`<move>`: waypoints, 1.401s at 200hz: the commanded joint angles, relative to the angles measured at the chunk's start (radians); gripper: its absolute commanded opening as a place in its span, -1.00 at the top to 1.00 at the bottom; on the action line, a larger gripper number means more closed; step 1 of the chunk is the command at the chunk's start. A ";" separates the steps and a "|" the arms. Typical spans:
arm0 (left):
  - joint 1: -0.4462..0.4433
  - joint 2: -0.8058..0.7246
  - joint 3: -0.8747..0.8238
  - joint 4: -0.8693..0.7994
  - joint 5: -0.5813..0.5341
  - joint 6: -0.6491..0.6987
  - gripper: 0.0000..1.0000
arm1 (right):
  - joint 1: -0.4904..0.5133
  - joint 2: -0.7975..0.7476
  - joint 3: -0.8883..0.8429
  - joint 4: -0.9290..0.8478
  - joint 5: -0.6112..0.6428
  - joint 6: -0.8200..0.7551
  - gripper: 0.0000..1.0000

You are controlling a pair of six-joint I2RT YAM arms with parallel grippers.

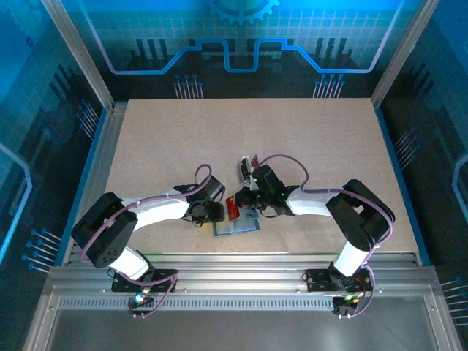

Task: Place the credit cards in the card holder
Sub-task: Insert the credit card into the card slot.

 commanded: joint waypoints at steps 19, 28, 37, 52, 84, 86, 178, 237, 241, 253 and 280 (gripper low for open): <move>-0.025 0.089 -0.069 -0.045 0.068 -0.019 0.04 | 0.013 -0.015 -0.060 0.015 0.005 0.047 1.00; -0.026 0.089 -0.069 -0.045 0.067 -0.019 0.03 | 0.018 -0.022 -0.074 0.036 0.012 0.054 1.00; -0.026 0.089 -0.069 -0.044 0.069 -0.019 0.03 | 0.024 -0.029 -0.089 0.044 0.020 0.060 1.00; -0.026 0.089 -0.069 -0.044 0.067 -0.019 0.03 | 0.034 -0.041 -0.112 0.046 0.030 0.068 1.00; -0.026 0.089 -0.068 -0.044 0.068 -0.018 0.03 | 0.054 -0.071 -0.152 0.039 0.055 0.079 1.00; -0.025 0.089 -0.068 -0.044 0.069 -0.017 0.03 | 0.055 -0.072 -0.155 0.036 0.056 0.079 1.00; -0.025 0.070 -0.057 -0.059 0.073 -0.010 0.00 | 0.079 -0.052 -0.165 0.000 0.051 0.068 1.00; -0.011 -0.099 -0.035 -0.131 0.122 0.001 -0.11 | 0.070 0.001 -0.085 -0.070 0.038 -0.004 1.00; -0.009 -0.108 -0.037 -0.131 0.131 0.001 -0.11 | 0.070 0.002 -0.081 -0.075 0.039 -0.009 1.00; -0.001 -0.133 -0.041 -0.119 0.161 0.000 -0.07 | 0.070 0.003 -0.069 -0.093 0.047 -0.021 1.00; 0.020 -0.128 -0.044 -0.093 0.196 0.000 0.26 | 0.070 0.004 -0.053 -0.117 0.055 -0.036 1.00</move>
